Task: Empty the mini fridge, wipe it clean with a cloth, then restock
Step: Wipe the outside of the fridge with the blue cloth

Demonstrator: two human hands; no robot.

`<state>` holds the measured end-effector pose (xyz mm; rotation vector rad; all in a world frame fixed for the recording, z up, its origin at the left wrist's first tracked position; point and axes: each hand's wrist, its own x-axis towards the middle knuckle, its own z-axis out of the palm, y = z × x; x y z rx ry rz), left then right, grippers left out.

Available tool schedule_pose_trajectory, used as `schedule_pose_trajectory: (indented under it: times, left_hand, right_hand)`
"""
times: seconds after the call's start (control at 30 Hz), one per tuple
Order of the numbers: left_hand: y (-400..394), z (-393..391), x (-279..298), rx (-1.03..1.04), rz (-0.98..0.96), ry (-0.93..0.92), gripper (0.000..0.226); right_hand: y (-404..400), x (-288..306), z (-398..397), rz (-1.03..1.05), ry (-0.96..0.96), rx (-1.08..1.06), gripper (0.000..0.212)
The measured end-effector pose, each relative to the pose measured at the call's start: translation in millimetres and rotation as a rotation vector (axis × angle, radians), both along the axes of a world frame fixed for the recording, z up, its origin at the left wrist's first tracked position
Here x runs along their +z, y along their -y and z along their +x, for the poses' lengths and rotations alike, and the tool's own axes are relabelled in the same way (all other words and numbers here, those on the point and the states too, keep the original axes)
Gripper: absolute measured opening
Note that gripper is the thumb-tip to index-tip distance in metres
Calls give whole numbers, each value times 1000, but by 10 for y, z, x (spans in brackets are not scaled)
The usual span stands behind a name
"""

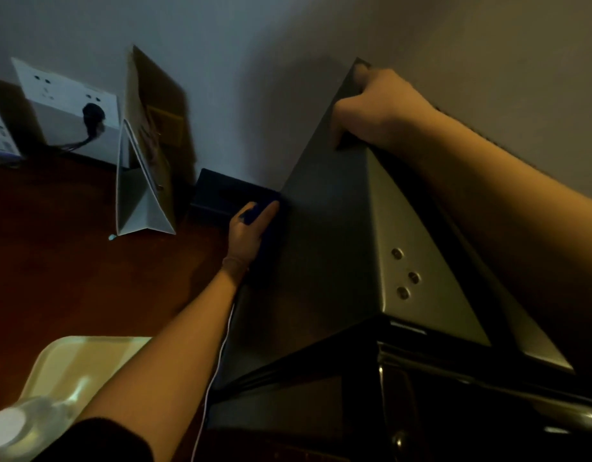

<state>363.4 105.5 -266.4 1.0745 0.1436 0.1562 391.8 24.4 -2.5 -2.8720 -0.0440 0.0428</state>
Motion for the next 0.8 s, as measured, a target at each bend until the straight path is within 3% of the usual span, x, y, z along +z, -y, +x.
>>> schedule_pose_trajectory:
  times: [0.07, 0.17, 0.23, 0.3, 0.4, 0.47, 0.53, 0.6, 0.63, 0.73, 0.8]
  left_hand:
    - [-24, 33, -208, -8, 24, -80, 5]
    - [-73, -40, -550, -18, 51, -208, 24]
    - [-86, -143, -721, -22, 62, -262, 9]
    - [-86, -219, -871, -32, 62, -284, 10]
    - [-96, -258, -1240, -41, 74, -361, 67]
    - [-93, -304, -1463, -42, 98, -396, 87]
    - [-113, -601, -1059, -39, 69, -418, 69]
    - [-108, -923, -854, -29, 78, -425, 20]
    - [-111, -1072, -841, -31, 86, -435, 9]
    - [-142, -1444, -880, -106, 133, -421, 28]
    - [-156, -1652, -870, -63, 113, -422, 20]
  right_hand:
    - [-7, -3, -22, 1, 4, -7, 67]
    - [-31, 2, -35, -4, 13, -2, 63]
    - [-30, 18, -43, -13, 26, -4, 61]
    - [-31, 23, -58, -23, 27, -9, 60]
    - [-55, 27, -88, -18, 33, -5, 58]
    - [-61, 33, -106, -4, 39, -7, 57]
    - [-55, 37, -113, 6, 39, -9, 51]
    - [-59, 42, -124, 9, 35, -6, 47]
    - [-63, 44, -130, 8, 36, -5, 47]
    - [-69, 45, -154, 22, 54, 8, 45]
    - [-70, 42, -176, 25, 63, 2, 44]
